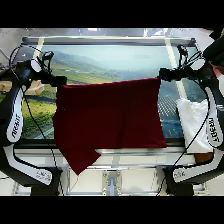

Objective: Fold the shirts.

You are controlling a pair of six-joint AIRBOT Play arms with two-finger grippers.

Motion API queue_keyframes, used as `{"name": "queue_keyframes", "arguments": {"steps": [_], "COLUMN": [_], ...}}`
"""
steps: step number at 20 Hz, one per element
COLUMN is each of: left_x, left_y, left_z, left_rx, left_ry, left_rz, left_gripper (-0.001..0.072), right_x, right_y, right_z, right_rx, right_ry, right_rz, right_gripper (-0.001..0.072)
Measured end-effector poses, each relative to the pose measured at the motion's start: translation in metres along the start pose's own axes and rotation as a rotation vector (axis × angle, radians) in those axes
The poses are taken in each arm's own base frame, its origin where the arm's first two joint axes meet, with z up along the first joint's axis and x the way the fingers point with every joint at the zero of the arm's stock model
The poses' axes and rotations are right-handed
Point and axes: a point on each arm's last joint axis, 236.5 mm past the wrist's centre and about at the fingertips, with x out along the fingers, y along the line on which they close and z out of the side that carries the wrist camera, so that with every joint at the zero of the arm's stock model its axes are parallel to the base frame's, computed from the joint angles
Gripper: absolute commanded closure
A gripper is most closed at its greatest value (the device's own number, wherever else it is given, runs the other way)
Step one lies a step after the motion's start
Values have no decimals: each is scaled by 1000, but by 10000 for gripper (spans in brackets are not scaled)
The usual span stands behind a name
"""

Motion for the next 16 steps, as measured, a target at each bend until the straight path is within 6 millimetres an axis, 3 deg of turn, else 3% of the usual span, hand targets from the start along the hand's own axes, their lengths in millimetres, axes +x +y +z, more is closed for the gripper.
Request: {"name": "queue_keyframes", "arguments": {"steps": [4,6,10,13,16], "left_x": [-30,-48,-59,-52,-39], "left_y": [0,0,-4,-7,-11], "left_z": [-3,-12,-65,-110,-151], "left_rx": [0,-24,-61,-80,-97], "left_ry": [-5,-6,67,142,226], "left_rz": [12,17,15,9,0], "left_gripper": [698,698,698,697,697], "right_x": [-19,-31,-38,-25,-5], "right_y": [4,3,-1,-4,0], "right_z": [-7,-23,-80,-131,-168], "right_rx": [-48,-71,-62,-24,0], "right_ry": [55,110,239,327,366], "right_rz": [-20,-44,-66,-60,-48], "right_gripper": [701,702,701,701,700]}}
